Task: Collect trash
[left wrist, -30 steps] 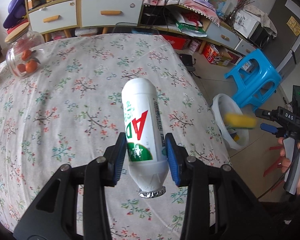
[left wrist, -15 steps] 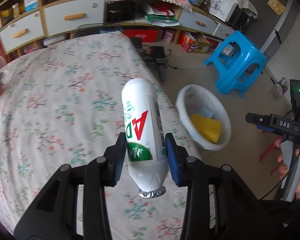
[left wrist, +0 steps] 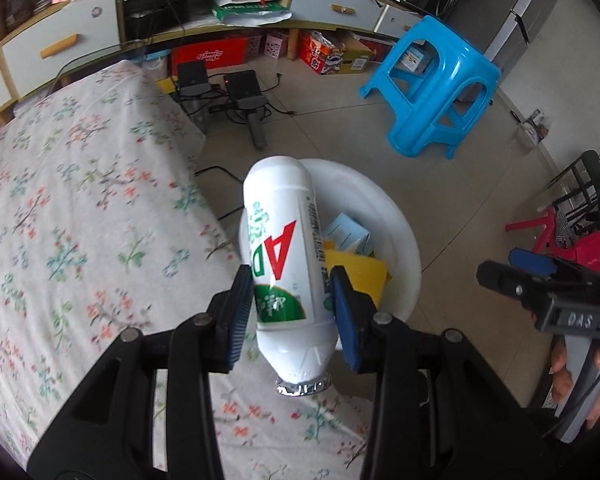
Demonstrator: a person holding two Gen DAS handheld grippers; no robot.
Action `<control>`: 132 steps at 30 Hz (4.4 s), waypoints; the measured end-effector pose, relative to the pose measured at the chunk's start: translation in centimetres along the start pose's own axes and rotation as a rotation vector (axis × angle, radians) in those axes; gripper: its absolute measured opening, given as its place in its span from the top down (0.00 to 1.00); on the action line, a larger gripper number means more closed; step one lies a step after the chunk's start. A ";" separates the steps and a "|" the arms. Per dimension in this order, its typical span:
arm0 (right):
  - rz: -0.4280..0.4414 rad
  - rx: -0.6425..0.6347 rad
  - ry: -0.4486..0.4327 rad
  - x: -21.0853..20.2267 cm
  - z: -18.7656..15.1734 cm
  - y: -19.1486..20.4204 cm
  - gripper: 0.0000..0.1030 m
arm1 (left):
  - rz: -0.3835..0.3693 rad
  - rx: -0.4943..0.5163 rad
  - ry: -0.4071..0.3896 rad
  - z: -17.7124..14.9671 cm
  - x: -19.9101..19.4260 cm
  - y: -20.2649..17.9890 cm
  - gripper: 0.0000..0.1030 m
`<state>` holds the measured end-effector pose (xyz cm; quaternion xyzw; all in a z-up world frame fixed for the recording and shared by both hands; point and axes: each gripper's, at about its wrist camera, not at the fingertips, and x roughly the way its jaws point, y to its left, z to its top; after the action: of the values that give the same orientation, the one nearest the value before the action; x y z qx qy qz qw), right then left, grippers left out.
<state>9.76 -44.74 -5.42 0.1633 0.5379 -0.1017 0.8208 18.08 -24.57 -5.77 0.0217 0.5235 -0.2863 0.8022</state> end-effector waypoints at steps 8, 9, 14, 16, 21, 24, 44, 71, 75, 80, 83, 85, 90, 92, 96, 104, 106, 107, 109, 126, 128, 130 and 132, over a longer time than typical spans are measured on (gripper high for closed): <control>0.015 0.008 -0.013 -0.4 0.3 -0.5 0.05 | -0.009 0.044 -0.052 0.2 -1.2 0.2 0.24; 0.017 0.007 -0.014 -0.5 0.3 -0.4 0.05 | 0.000 0.044 -0.049 0.0 -1.5 0.5 0.24; 0.020 -0.015 -0.017 -0.6 0.0 0.6 0.05 | 0.076 0.033 -0.054 -1.8 -3.7 2.5 0.15; 0.023 -0.031 -0.021 -0.7 -0.3 1.4 0.05 | 0.116 0.016 -0.053 -2.7 -4.6 3.5 0.07; 0.044 -0.094 -0.039 -1.6 -1.4 4.2 0.05 | 0.181 -0.042 -0.038 -4.7 -6.6 5.6 0.01; 0.056 -0.167 -0.067 -2.8 -2.8 6.5 0.05 | 0.202 -0.069 -0.044 -6.3 -8.5 6.6 0.01; 0.074 -0.322 -0.336 -7.3 -13.3 14.3 0.05 | 0.513 -0.180 -0.315 -17.6 -17.6 6.7 0.01; 0.095 -0.385 -0.415 -7.8 -15.4 17.2 0.05 | 0.508 -0.243 -0.388 -19.0 -19.2 6.4 0.01; 0.101 -0.388 -0.420 -8.0 -15.3 17.4 0.05 | 0.509 -0.240 -0.389 -18.9 -19.2 6.3 0.01; 0.101 -0.398 -0.425 -8.0 -15.4 17.7 0.05 | 0.511 -0.228 -0.394 -19.0 -19.3 6.2 0.01; 0.101 -0.396 -0.424 -8.0 -15.5 17.7 0.05 | 0.511 -0.228 -0.394 -19.0 -19.3 6.1 0.01; 0.102 -0.397 -0.422 -8.0 -15.5 17.7 0.05 | 0.512 -0.227 -0.394 -19.0 -19.3 6.1 0.01; 0.097 -0.398 -0.416 -8.0 -15.5 17.9 0.05 | 0.511 -0.227 -0.393 -19.1 -19.4 6.1 0.01; 0.098 -0.398 -0.416 -8.0 -15.4 17.9 0.05 | 0.511 -0.228 -0.394 -19.1 -19.3 6.1 0.01; 0.101 -0.397 -0.421 -8.1 -15.3 18.0 0.05 | 0.511 -0.227 -0.392 -19.1 -19.4 6.1 0.01; 0.102 -0.397 -0.424 -8.1 -15.2 18.0 0.05 | 0.512 -0.223 -0.388 -19.1 -19.4 6.2 0.01; 0.104 -0.396 -0.425 -8.1 -15.2 17.9 0.05 | 0.512 -0.223 -0.388 -19.1 -19.4 6.2 0.01; 0.103 -0.395 -0.425 -8.1 -15.2 17.9 0.05 | 0.512 -0.223 -0.388 -19.1 -19.4 6.2 0.01; 0.104 -0.394 -0.427 -8.2 -15.2 17.9 0.05 | 0.512 -0.224 -0.389 -19.1 -19.4 6.2 0.01; 0.106 -0.392 -0.436 -8.4 -15.2 18.2 0.05 | 0.511 -0.220 -0.385 -19.1 -19.3 6.6 0.01; 0.107 -0.393 -0.438 -8.4 -15.2 18.2 0.05 | 0.510 -0.220 -0.385 -19.1 -19.3 6.6 0.01; 0.106 -0.393 -0.437 -8.4 -15.2 18.2 0.05 | 0.511 -0.219 -0.386 -19.1 -19.3 6.6 0.01; 0.107 -0.392 -0.438 -8.4 -15.2 18.2 0.05 | 0.511 -0.220 -0.387 -19.0 -19.4 6.6 0.01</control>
<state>-0.33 -22.25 -0.43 0.0038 0.3481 0.0148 0.9373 -0.10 -4.23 0.44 0.0108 0.3667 -0.0166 0.9301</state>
